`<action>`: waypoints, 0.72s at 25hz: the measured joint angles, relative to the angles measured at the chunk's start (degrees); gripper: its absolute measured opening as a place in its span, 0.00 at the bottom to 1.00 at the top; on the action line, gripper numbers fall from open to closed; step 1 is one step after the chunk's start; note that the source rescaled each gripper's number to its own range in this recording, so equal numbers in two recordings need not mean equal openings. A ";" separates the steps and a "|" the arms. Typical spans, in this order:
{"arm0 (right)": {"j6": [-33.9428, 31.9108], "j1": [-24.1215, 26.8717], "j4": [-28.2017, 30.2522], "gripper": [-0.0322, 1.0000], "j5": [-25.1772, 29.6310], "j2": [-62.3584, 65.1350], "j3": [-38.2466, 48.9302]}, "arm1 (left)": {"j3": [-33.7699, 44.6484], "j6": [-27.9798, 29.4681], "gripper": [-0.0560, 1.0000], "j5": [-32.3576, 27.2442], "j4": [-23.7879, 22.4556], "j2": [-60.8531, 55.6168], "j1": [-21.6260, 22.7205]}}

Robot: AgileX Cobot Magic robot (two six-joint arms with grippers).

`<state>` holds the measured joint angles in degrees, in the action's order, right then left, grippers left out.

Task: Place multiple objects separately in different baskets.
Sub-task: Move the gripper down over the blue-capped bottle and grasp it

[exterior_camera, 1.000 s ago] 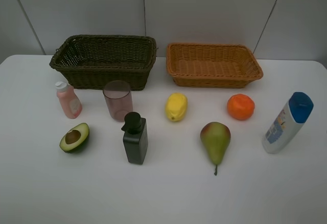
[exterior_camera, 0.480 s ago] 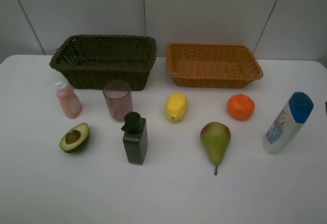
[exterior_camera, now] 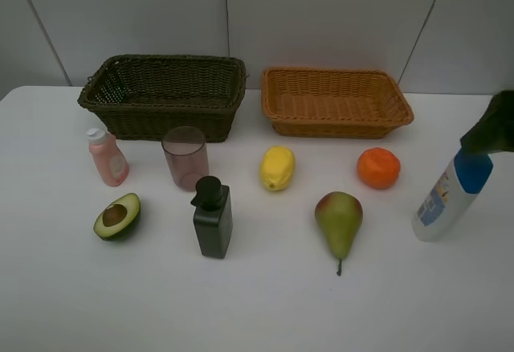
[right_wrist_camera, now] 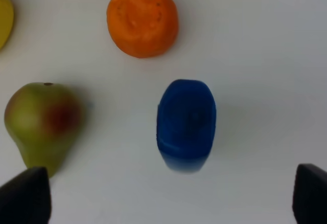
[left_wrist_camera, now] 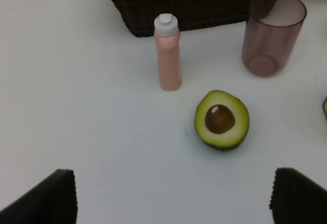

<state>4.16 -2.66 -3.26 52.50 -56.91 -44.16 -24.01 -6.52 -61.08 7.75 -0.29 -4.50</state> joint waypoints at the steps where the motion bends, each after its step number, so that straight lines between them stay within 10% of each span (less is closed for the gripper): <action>1: 0.33 0.00 -0.08 1.00 -0.68 -1.41 0.00 | 0.00 0.00 1.00 0.00 0.00 0.00 0.00; 18: 1.30 0.00 -0.26 1.00 -8.29 -19.75 -0.08 | 0.00 0.00 1.00 0.00 0.00 0.00 0.00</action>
<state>5.46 -2.66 -3.53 44.21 -76.66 -44.24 -24.01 -6.52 -61.08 7.75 -0.29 -4.50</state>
